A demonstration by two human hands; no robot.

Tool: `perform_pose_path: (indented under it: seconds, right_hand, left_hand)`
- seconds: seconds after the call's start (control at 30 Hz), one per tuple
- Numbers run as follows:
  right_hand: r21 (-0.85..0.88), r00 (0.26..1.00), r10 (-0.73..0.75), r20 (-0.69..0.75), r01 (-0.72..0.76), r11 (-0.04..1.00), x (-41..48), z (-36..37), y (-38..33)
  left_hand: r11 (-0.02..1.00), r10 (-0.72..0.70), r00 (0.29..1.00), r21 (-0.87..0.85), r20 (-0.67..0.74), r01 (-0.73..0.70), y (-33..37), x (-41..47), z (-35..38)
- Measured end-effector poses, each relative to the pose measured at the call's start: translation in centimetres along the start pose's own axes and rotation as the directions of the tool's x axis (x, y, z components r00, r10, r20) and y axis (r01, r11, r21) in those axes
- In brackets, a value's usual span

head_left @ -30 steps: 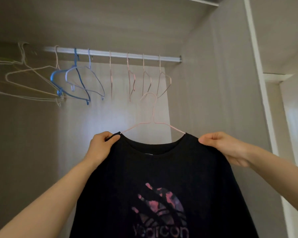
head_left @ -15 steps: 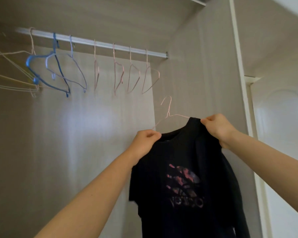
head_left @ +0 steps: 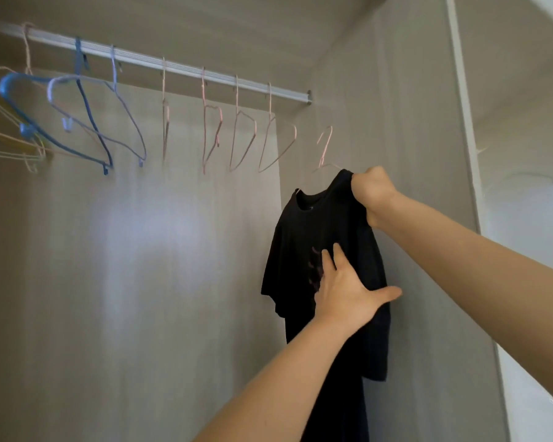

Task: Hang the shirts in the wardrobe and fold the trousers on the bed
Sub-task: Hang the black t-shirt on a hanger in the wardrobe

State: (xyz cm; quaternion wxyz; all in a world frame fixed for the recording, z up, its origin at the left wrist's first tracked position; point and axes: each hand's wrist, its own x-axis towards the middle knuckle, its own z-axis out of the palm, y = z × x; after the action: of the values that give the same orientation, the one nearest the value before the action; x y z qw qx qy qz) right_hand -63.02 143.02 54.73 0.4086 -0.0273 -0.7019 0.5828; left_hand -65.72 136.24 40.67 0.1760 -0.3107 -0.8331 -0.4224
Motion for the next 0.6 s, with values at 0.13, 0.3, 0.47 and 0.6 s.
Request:
perform_pose_path:
  seconds: [0.13,0.3,0.47,0.6]
  right_hand:
    - [0.03,0.998,-0.057,-0.025,0.057,0.998,3.7,0.2,-0.2]
    - [0.069,0.994,-0.095,-0.059,0.099,0.993,8.2,1.2,0.3]
    - [-0.007,0.959,-0.26,-0.114,0.261,0.965,11.8,2.5,0.3]
    - [-0.045,0.936,-0.333,-0.114,0.33,0.943,14.5,3.0,-0.9]
  left_hand:
    - [0.986,-0.033,0.979,0.153,-0.201,0.064,-2.5,4.4,1.2]
    - [0.997,-0.018,0.95,0.065,-0.312,0.04,-5.2,9.7,0.9]
    - [0.991,0.08,0.901,0.131,-0.427,-0.026,-4.9,13.8,0.4]
    - [0.989,0.128,0.867,0.132,-0.482,-0.072,-4.6,16.9,-0.6]
